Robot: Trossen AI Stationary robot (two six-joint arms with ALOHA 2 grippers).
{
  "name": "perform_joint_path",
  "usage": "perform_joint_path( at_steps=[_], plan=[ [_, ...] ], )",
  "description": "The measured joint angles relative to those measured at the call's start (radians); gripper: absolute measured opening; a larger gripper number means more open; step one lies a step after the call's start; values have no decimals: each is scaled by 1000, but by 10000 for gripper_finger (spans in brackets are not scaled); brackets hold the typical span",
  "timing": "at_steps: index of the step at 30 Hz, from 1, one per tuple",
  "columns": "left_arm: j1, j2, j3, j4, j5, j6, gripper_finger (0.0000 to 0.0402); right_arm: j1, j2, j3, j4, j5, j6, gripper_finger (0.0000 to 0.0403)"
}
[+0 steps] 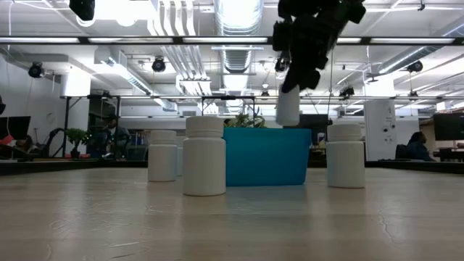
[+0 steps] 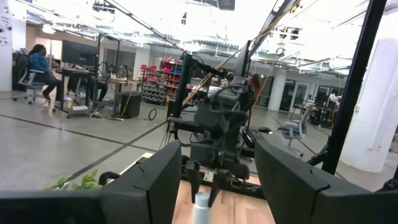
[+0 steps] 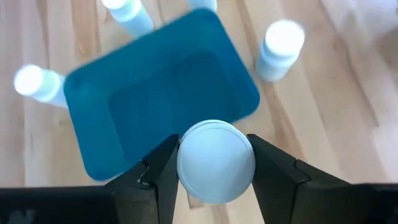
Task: Pick and place pill bottles into a basket
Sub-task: Put the white medicine bottle into the blue bin
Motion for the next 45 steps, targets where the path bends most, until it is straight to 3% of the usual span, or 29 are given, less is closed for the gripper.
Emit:
perform_joint_path(
  at_steps=[11,27,45],
  plan=[
    [0,1,0,-1,0,0,187,1,61,60,-1,-45,-15,151],
    [0,-2,0,-7,0,-25,187,12,331,398,-89,-71,-181,151],
    [0,-2,0,-8,0,-27,187,10,371,392,-116,-62,-230,151]
  ],
)
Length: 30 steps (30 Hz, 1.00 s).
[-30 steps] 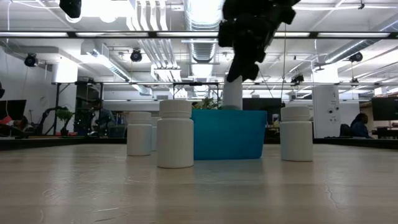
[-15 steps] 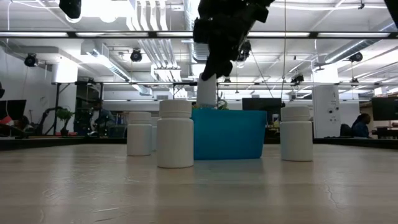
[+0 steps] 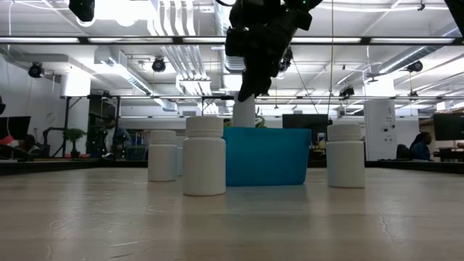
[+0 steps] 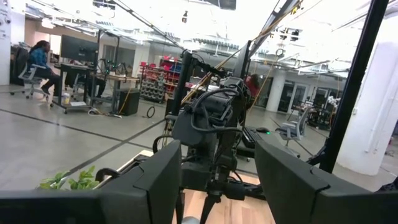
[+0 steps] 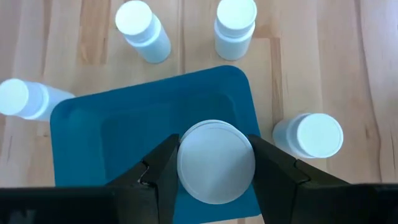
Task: Pick and place pill bottles into a basket
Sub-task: Put the white medicine bottle into the blue bin
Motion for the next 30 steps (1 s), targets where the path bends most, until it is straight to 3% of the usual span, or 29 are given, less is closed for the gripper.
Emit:
perform_joint_path(
  at_steps=[30],
  plan=[
    [0,0,0,0,0,0,187,-24,5,-123,77,27,-26,151]
  ],
)
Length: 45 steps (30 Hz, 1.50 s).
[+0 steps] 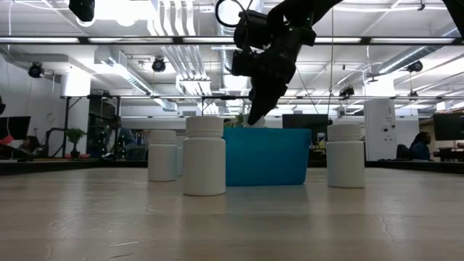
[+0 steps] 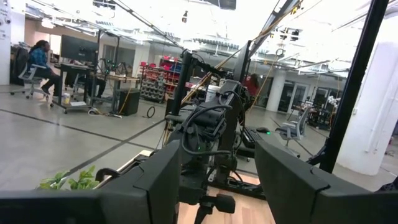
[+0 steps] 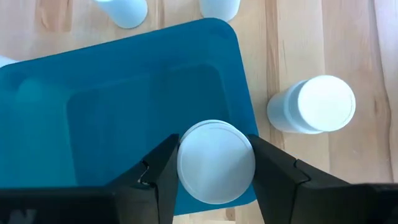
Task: Pick and place pill bottles into a basket
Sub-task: Put the white medicine bottle into the blue bin
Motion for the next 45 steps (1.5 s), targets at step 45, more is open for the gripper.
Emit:
perform_joint_path(
  at_steps=[45],
  plan=[
    [0,0,0,0,-11,2,187,-1,0,-132,151,-27,60,151]
  ],
)
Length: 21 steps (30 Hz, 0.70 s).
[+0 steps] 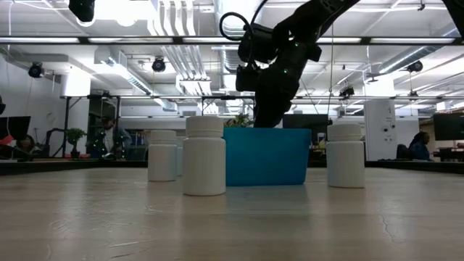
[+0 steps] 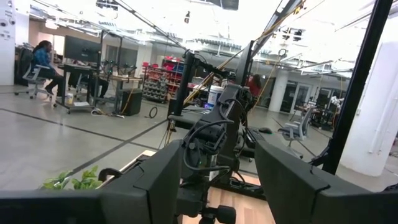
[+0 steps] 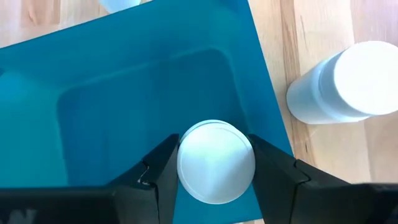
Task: Pick and place pill bottles into a basket
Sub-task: Put the white medicine bottle into the blue bin
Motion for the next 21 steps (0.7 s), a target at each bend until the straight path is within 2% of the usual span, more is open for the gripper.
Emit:
perform_joint_path(
  at_steps=[6,21],
  plan=[
    [0,0,0,0,-1,0,187,0,-1,-40,56,-1,45,151],
    [0,0,0,0,-4,0,187,0,-2,-47,60,-2,49,151]
  ],
)
